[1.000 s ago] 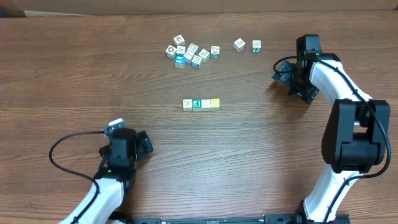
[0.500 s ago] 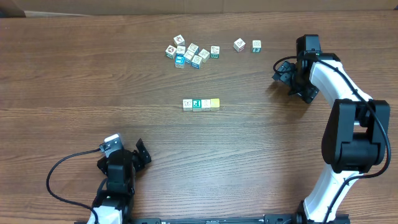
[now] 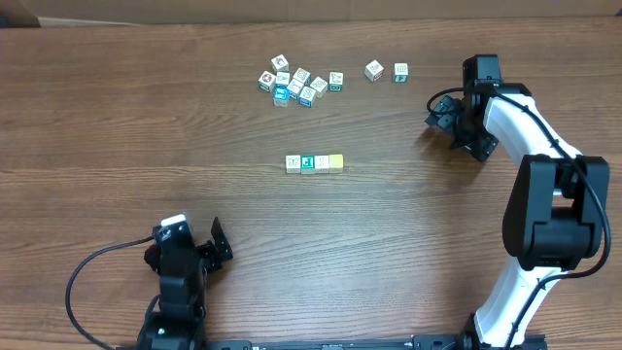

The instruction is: Form a horizontal line

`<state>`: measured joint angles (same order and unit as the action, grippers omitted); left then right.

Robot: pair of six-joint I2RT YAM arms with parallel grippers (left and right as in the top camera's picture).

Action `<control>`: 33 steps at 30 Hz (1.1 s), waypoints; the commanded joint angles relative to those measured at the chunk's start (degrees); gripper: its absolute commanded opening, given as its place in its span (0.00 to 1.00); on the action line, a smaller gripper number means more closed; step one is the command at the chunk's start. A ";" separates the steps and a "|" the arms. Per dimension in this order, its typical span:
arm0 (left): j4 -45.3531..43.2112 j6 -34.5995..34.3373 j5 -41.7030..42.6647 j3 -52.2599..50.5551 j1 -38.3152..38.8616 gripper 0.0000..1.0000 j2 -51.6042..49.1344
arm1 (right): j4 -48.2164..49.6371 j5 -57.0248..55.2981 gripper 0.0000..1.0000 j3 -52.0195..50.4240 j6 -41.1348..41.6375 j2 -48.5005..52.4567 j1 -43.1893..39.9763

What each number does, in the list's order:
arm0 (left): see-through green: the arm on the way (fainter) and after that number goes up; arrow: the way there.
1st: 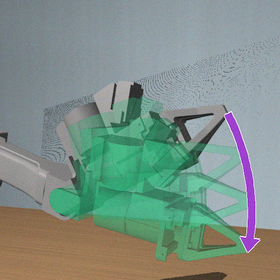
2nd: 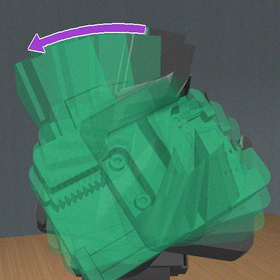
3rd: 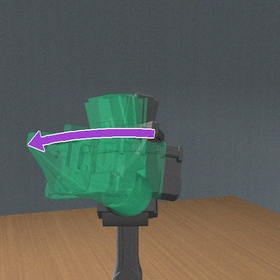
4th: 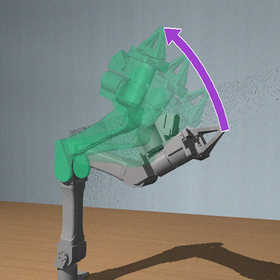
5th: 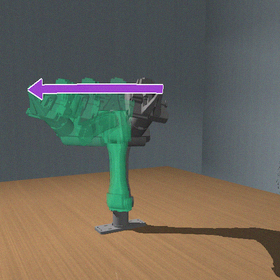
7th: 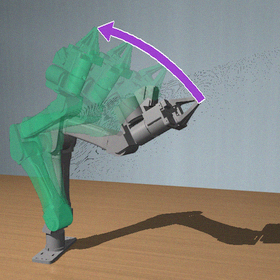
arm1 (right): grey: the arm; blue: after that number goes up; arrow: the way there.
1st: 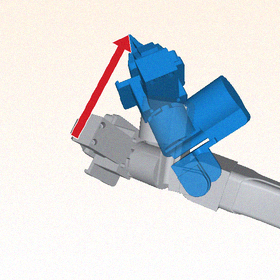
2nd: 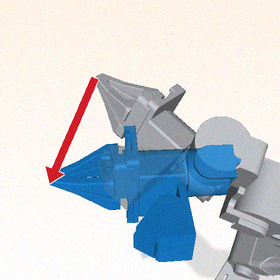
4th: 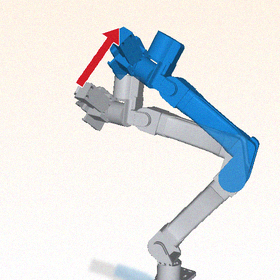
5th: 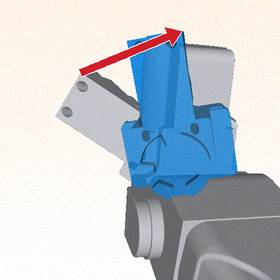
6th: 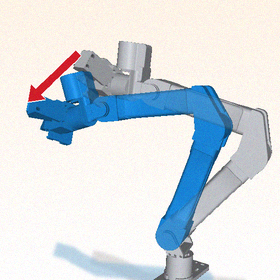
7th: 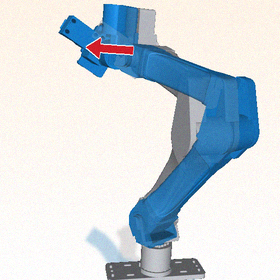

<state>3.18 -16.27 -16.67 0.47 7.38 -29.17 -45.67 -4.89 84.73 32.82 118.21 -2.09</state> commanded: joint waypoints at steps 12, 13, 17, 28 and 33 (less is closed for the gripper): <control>0.48 13.92 1.60 -0.15 -0.46 1.00 18.45 | 0.20 -0.15 1.00 -0.13 0.39 -1.07 0.13; 0.48 14.53 1.51 -0.15 -0.44 1.00 19.69 | 0.20 -0.15 1.00 -0.13 0.39 -1.07 0.13; 0.50 15.74 1.11 -0.15 -0.44 1.00 24.00 | 0.20 -0.15 1.00 -0.13 0.39 -1.07 0.13; 0.48 18.05 0.90 -0.15 -0.44 1.00 28.98 | 0.20 -0.15 1.00 -0.13 0.39 -1.07 0.13; -0.04 18.03 1.05 -0.15 0.11 1.00 28.98 | 0.20 -0.15 1.00 -0.13 0.39 -1.07 0.13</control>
